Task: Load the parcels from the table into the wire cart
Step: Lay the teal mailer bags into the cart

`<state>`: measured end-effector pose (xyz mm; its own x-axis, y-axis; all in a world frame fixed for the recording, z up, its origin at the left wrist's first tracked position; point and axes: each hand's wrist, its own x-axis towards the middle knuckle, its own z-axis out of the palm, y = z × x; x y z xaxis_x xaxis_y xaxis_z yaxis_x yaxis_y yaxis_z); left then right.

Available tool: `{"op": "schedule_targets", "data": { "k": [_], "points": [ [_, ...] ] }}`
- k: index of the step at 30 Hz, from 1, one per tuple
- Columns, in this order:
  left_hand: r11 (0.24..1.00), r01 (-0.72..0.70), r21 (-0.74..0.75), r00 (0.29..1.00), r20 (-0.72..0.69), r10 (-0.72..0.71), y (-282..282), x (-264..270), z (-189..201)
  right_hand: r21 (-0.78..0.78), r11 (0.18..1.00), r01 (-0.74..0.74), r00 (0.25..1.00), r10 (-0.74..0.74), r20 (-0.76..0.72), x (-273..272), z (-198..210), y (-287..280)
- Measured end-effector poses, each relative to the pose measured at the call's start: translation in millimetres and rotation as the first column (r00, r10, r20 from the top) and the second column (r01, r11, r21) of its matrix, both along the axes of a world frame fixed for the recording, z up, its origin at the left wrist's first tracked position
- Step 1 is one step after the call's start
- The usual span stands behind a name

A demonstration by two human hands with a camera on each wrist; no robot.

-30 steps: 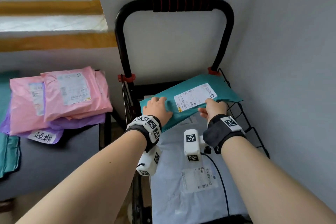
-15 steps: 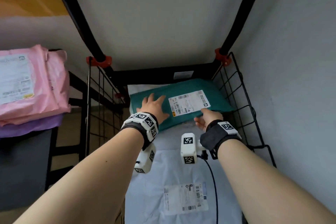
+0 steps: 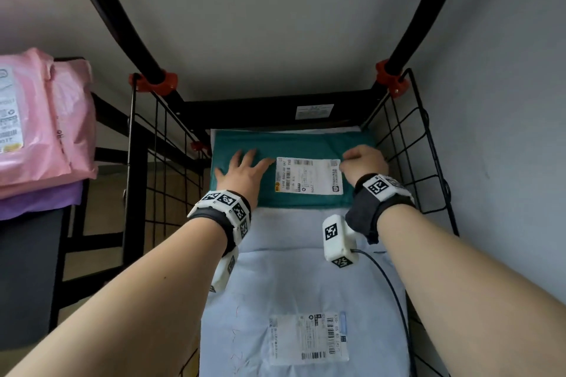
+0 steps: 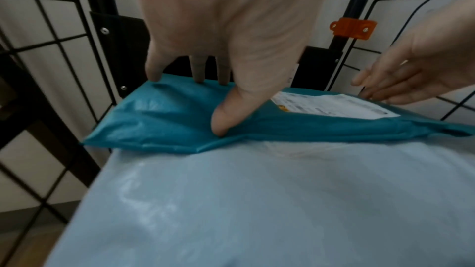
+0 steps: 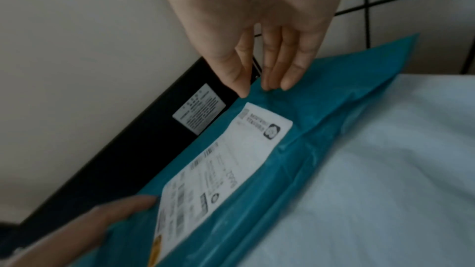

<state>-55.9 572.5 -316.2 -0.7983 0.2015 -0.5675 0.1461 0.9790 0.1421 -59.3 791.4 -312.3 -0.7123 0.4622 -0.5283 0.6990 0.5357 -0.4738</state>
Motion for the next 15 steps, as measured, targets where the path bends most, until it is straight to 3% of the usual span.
{"op": "schedule_targets", "data": {
  "k": [7,11,15],
  "points": [
    [0.992,-0.048,0.119,0.996,-0.071,0.057,-2,3,2,0.063,0.972,-0.228,0.97,0.221,0.102,0,-19,-26],
    [0.99,-0.09,0.109,0.991,-0.089,0.1,1,2,-3,0.084,0.962,-0.26,0.96,0.248,0.129,-1,-23,-27],
    [0.955,-0.292,0.047,0.955,-0.034,0.294,-1,4,-8,0.072,0.955,-0.287,0.948,0.272,0.164,-1,-27,-26]
  ]
}}
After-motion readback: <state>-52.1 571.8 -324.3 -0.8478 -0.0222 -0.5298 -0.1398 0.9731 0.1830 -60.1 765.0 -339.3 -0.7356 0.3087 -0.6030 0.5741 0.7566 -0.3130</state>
